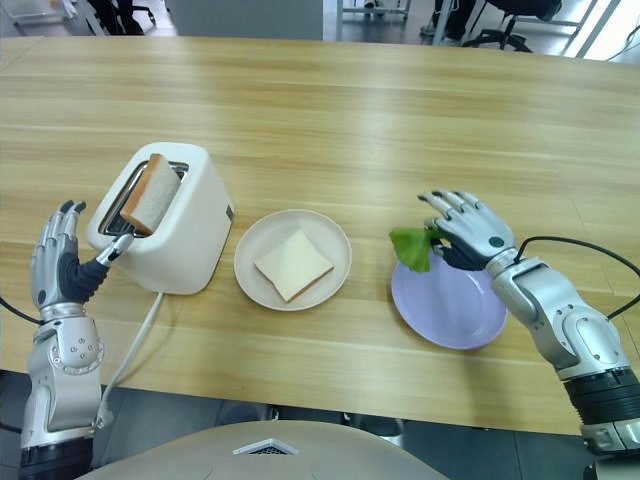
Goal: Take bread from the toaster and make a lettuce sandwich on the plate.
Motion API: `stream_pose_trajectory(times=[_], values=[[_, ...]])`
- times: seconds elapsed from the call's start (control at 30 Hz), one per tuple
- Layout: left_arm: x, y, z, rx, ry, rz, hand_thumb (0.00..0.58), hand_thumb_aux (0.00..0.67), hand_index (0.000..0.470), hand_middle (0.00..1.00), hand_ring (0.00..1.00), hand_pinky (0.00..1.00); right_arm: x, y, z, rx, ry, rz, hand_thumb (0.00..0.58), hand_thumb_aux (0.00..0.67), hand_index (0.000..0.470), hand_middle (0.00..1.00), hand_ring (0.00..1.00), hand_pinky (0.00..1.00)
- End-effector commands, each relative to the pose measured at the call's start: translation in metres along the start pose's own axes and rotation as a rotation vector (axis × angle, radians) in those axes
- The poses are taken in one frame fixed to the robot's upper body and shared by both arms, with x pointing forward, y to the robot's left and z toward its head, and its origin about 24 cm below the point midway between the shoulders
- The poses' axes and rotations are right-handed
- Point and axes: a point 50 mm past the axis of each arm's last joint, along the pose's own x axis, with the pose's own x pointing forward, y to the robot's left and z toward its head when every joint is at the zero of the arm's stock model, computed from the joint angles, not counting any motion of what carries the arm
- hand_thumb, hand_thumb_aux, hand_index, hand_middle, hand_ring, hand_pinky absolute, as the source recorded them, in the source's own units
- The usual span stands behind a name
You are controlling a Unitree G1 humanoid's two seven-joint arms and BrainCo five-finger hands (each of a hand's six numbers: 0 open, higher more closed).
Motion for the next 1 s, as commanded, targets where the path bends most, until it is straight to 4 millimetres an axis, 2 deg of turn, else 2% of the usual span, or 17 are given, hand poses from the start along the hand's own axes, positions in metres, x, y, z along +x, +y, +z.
stream_pose_trajectory(times=[0.03, 0.2, 0.37, 0.5, 0.63, 0.67, 0.7, 0.73, 1.0], values=[[0.008, -0.005, 0.009, 0.012, -0.029, -0.006, 0.0, 0.0, 0.0, 0.0, 0.0, 0.0, 0.01, -0.008, 0.016, 0.04, -0.07, -0.049, 0.58, 0.67, 0.46, 0.0, 0.0, 0.0], [0.016, -0.005, 0.034, 0.057, -0.127, 0.021, 0.0, 0.0, 0.0, 0.0, 0.0, 0.0, 0.031, 0.003, 0.04, 0.104, -0.157, -0.032, 0.58, 0.67, 0.46, 0.0, 0.0, 0.0], [0.018, -0.022, 0.049, 0.096, -0.185, -0.05, 0.0, 0.0, 0.0, 0.0, 0.0, 0.0, 0.059, 0.01, 0.063, 0.165, -0.223, -0.042, 0.58, 0.67, 0.46, 0.0, 0.0, 0.0], [0.016, -0.035, 0.053, 0.12, -0.202, -0.106, 0.0, 0.0, 0.0, 0.0, 0.0, 0.0, 0.08, 0.022, 0.077, 0.185, -0.262, -0.012, 0.58, 0.67, 0.46, 0.0, 0.0, 0.0], [0.017, -0.044, 0.043, 0.186, -0.152, -0.15, 0.009, 0.005, 0.004, 0.0, 0.0, 0.0, 0.097, 0.033, 0.091, 0.194, -0.296, 0.008, 0.58, 0.67, 0.46, 0.0, 0.0, 0.0], [0.018, -0.045, 0.04, 0.196, -0.135, -0.155, 0.288, 0.194, 0.133, 0.0, 0.0, 0.0, 0.1, 0.035, 0.094, 0.198, -0.301, 0.006, 0.58, 0.67, 0.46, 0.0, 0.0, 0.0], [0.018, -0.046, 0.037, 0.203, -0.125, -0.165, 0.288, 0.194, 0.133, 0.0, 0.0, 0.0, 0.104, 0.036, 0.097, 0.196, -0.304, 0.008, 0.58, 0.67, 0.46, 0.0, 0.0, 0.0], [0.019, -0.047, 0.035, 0.203, -0.118, -0.168, 0.58, 0.67, 0.46, 0.0, 0.0, 0.0, 0.107, 0.038, 0.099, 0.201, -0.309, 0.01, 0.58, 0.67, 0.46, 0.0, 0.0, 0.0], [0.023, -0.049, 0.028, 0.153, -0.104, -0.184, 0.58, 0.67, 0.46, 0.0, 0.0, 0.0, 0.117, 0.049, 0.125, 0.224, -0.375, 0.036, 0.58, 0.67, 0.46, 0.0, 0.0, 0.0]])
